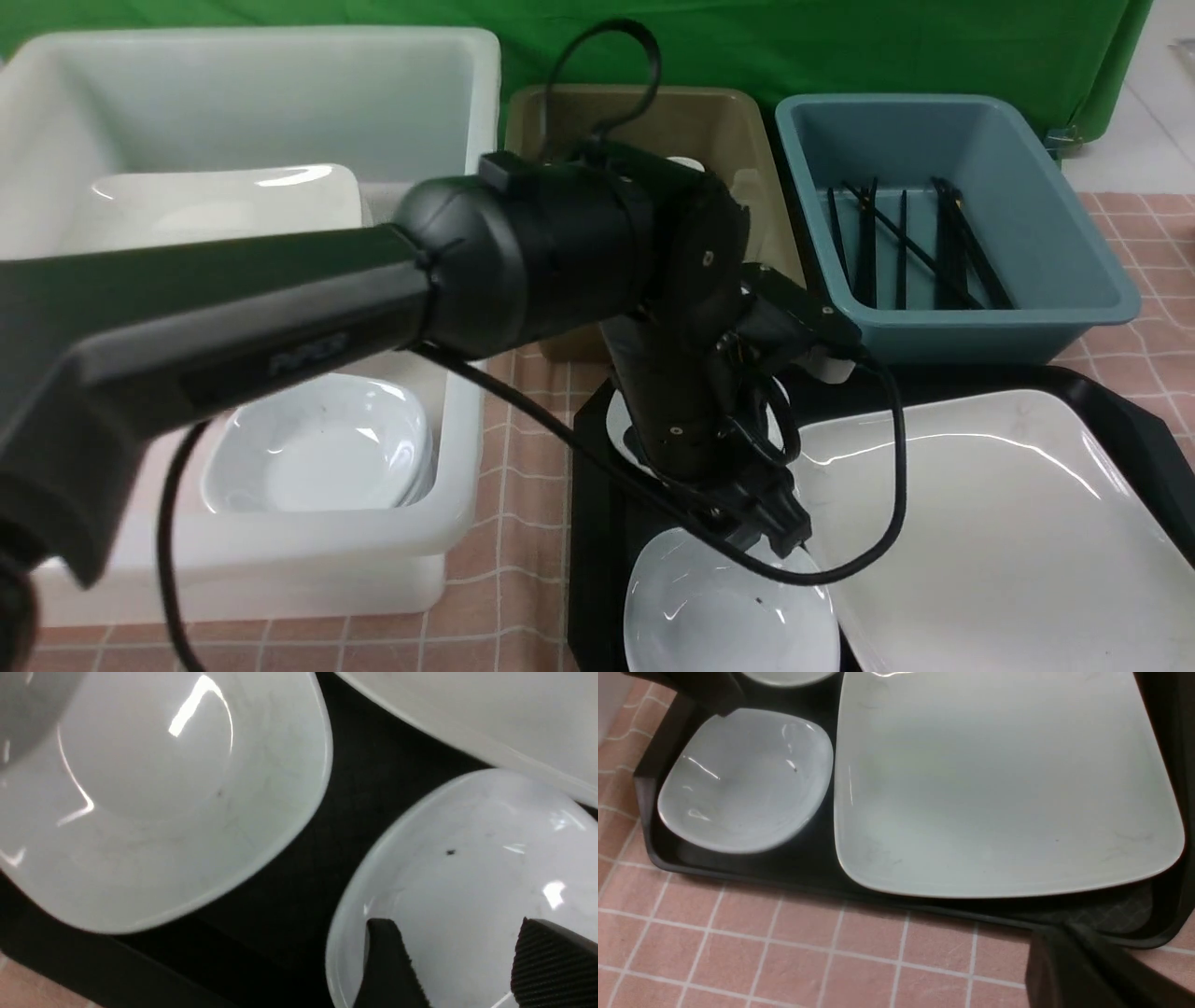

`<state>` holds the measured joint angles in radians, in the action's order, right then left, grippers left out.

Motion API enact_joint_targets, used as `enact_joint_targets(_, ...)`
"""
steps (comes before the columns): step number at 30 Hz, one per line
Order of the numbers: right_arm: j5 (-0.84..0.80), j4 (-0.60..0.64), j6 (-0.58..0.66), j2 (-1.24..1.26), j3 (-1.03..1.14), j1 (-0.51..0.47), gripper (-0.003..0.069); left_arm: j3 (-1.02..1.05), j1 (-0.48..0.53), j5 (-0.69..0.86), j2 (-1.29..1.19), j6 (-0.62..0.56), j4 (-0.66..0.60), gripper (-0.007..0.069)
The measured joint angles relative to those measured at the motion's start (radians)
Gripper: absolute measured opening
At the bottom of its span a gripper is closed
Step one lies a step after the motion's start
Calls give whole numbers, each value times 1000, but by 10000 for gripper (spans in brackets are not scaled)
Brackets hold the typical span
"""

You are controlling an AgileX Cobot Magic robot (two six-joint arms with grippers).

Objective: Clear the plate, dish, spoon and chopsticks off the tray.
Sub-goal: Use the left arm to grab a plate from the dinner plate

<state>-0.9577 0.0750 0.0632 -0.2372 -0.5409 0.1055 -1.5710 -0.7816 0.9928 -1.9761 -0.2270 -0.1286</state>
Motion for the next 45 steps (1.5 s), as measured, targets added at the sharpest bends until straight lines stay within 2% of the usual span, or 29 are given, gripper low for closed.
enact_joint_targets(5, 0, 0, 0, 0, 0, 0, 37, -19, 0, -5, -55, -161, 3, 353)
enact_joint_targets(10, 0, 0, 0, 0, 0, 0, 42, -19, 0, -21, -94, -260, 12, 353)
enact_joint_targets(25, 0, 0, 0, 0, 0, 0, 61, -19, 0, -90, -153, -290, 47, 351)
enact_joint_targets(28, 0, 0, 0, 0, 0, 0, 66, -21, 0, -77, -155, -290, 40, 310)
enact_joint_targets(33, 0, 0, 0, 0, 0, 0, 70, -28, 1, -29, -152, -290, 28, 163)
enact_joint_targets(43, -9, 0, -1, 0, 0, 0, 73, -33, 2, 67, -134, -287, 13, 128)
enact_joint_targets(45, -13, 0, -1, 0, 0, 0, 73, -48, 1, 91, -119, -287, 10, 92)
